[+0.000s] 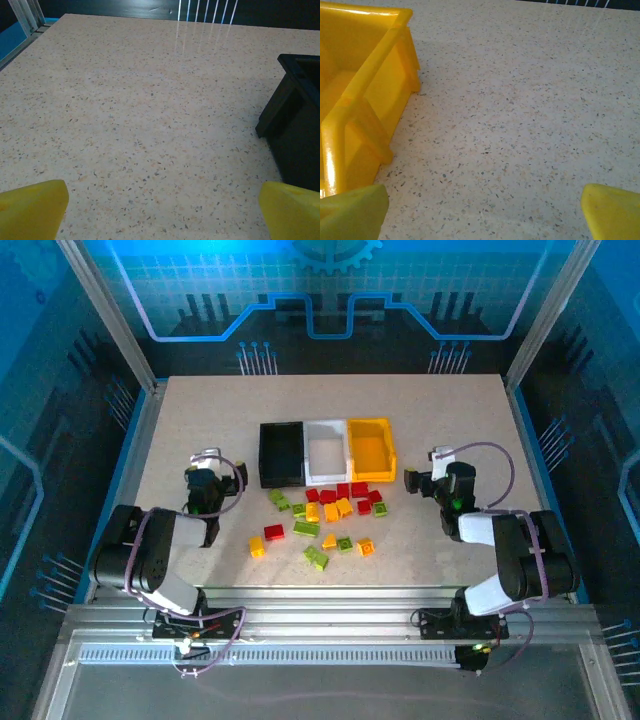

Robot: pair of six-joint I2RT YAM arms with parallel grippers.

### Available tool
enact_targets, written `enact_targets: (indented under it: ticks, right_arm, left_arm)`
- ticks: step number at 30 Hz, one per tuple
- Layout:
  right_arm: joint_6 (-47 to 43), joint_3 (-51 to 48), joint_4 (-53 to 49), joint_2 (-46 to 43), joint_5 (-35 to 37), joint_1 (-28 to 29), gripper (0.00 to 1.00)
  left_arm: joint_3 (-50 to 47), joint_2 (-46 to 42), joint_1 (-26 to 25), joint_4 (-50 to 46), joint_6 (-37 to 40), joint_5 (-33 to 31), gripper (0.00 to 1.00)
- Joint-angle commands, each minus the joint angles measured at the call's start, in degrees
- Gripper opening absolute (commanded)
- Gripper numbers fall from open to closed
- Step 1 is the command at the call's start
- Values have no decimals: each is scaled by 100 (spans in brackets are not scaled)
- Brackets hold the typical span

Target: Sort the legos into containers by color

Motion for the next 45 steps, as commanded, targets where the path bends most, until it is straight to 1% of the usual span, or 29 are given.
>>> enact_targets:
  ticks: [1,41,43,45]
  right_arm:
    - [-114,128,236,66,-40,-47,100]
    - [-93,142,244,55,-104,-88,100]
    - [10,485,-508,-189,-9,-127,100]
    - [24,934,-1443,-394,30,-139,100]
  left_arm:
    - [117,63,19,192,60,34,99]
    - [106,57,19,216,62,21,99]
    - [4,-189,20,200,32,-18,99]
    - [-41,-496,20,19,-74,-362,99]
